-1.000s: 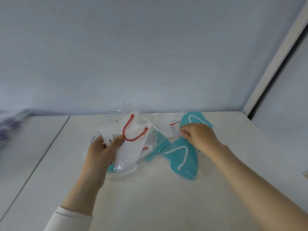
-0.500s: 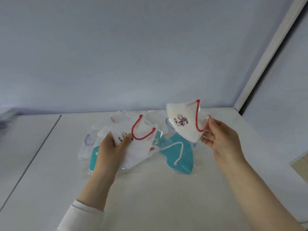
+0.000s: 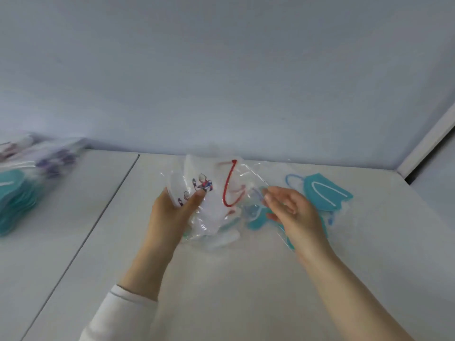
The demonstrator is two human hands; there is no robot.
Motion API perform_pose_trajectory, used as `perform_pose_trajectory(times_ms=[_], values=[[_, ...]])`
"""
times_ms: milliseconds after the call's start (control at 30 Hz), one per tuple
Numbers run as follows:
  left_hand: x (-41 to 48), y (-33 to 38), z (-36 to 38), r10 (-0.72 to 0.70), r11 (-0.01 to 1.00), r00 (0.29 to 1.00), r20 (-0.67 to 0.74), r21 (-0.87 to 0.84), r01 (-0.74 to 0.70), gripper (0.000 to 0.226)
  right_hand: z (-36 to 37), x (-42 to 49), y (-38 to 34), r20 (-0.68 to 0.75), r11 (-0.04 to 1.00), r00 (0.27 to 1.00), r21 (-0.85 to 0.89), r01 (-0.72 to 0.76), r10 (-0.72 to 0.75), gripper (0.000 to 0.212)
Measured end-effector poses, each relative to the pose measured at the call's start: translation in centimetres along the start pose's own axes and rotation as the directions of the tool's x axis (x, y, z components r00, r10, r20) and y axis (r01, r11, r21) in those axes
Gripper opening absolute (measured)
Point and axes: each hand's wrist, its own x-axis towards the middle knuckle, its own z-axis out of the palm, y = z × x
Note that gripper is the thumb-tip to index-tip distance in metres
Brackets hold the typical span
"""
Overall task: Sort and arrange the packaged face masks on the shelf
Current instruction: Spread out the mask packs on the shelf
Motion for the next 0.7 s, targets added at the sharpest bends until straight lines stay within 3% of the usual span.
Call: perform_pose_trajectory(times_ms=[67, 133, 267, 333, 500, 567, 633, 700], values=[[1.7, -0.2, -3.4, -0.006, 1.000, 0.990, -0.143, -0.026, 0.002, 0.006, -0.1, 2.1, 0.1, 0.012, 0.959, 0.988, -0.239, 0.153, -0.155, 0.014], [3.0, -0.3, -6.0, -0.012, 1.000, 0.972, -0.235, -0.029, 0.005, 0.004, 0.5, 4.3, 0.2, 0.151, 0.795, 0.961, -0.540, 0.278, -0.234, 0.024], [3.8, -0.5, -7.1, -0.015, 1.000, 0.967, -0.253, -0.016, 0.012, 0.006, 3.9, 7.6, 0.8, 0.484, 0.437, 0.867, -0.758, 0.484, -0.122, 0.040], [3.7, -0.6, -7.0, -0.031, 0.999, 0.968, -0.250, -0.030, 0.025, 0.005, 4.4, 7.9, 1.5, 0.539, 0.351, 0.842, -0.782, 0.515, -0.035, 0.041], [3.1, -0.9, -7.4, -0.048, 0.996, 0.966, -0.256, -0.081, 0.028, 0.018, 1.3, 4.0, 2.0, 0.634, 0.280, 0.765, -0.718, 0.638, -0.118, 0.047], [3.0, -0.9, -7.4, -0.062, 0.994, 0.965, -0.256, -0.107, 0.036, 0.017, 0.3, 3.3, 1.5, 0.662, 0.288, 0.744, -0.698, 0.655, -0.087, 0.043], [3.0, -0.9, -7.4, -0.074, 0.992, 0.962, -0.264, -0.122, 0.043, 0.017, 0.4, 4.3, 0.7, 0.656, 0.359, 0.751, -0.686, 0.633, -0.070, 0.033], [3.0, -0.9, -7.4, -0.083, 0.989, 0.962, -0.260, -0.136, 0.049, 0.017, 1.5, 6.2, -0.1, 0.583, 0.459, 0.798, -0.673, 0.580, -0.153, 0.026]])
